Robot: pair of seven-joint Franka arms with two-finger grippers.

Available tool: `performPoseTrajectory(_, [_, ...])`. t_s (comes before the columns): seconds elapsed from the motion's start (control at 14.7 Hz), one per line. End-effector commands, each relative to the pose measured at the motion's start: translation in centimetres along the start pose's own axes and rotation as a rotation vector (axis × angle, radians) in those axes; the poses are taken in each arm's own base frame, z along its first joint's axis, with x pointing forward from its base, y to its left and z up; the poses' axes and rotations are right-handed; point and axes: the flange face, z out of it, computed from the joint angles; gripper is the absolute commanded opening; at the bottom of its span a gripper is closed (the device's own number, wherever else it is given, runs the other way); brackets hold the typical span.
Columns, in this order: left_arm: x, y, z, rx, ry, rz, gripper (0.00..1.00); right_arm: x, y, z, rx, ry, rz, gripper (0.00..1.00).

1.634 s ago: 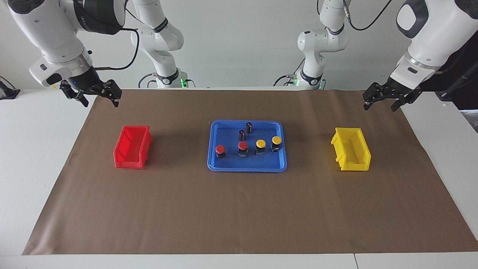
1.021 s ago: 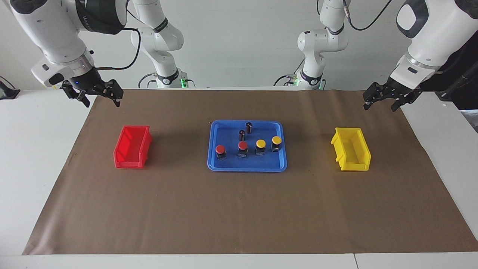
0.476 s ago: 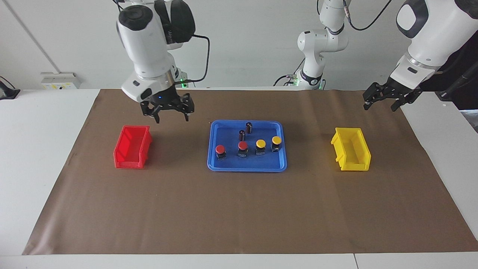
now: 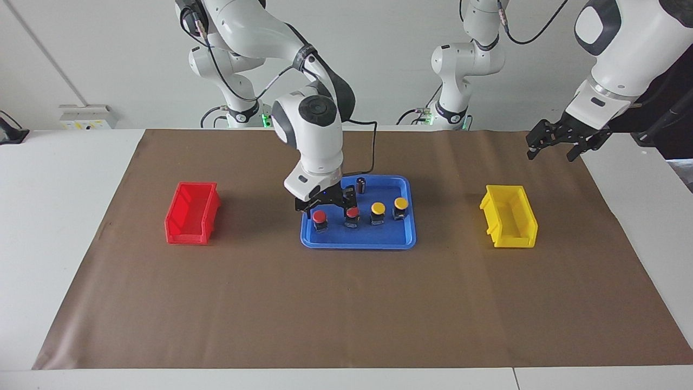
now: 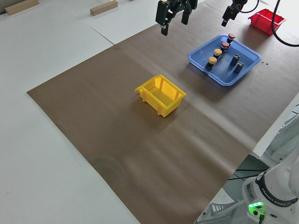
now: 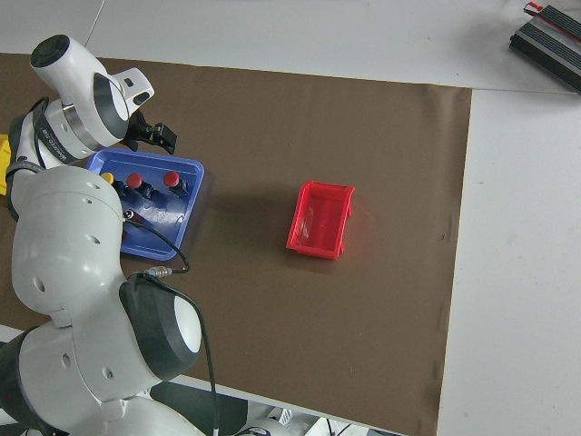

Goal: Sort red and yellow buttons by color
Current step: 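Grasp a red button in the tray with the right gripper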

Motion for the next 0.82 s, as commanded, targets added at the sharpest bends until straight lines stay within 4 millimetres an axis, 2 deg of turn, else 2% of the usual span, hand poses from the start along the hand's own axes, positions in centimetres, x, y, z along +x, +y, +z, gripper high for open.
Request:
performPoseTrajectory(0.0, [-0.8,-0.1,-0.1,-0.012,0.011,0.005,1.0,-1.0,1.1,1.4,-0.014,0.004,0.005,1.0])
performPoseTrajectory(0.27, [-0.8,-0.1,-0.1,-0.012,0.011,0.005,1.0,-2.8,1.2,4.4,-0.023,-0.019,-0.019,0.92])
performPoseTrajectory(0.54, [-0.8,-0.2,-0.1,-0.012,0.013,0.003,1.0,-3.4,1.5,5.0,-0.027,-0.024,-0.023,0.79])
performPoseTrajectory(0.68, [-0.8,0.1,-0.1,-0.011,0.014,0.009,1.0,-3.3,1.7,4.9,-0.028,-0.026,-0.025,0.62])
performPoseTrajectory(0.75, [-0.8,0.3,-0.1,-0.011,0.008,0.012,1.0,-3.4,1.7,5.0,-0.031,-0.031,-0.031,0.47])
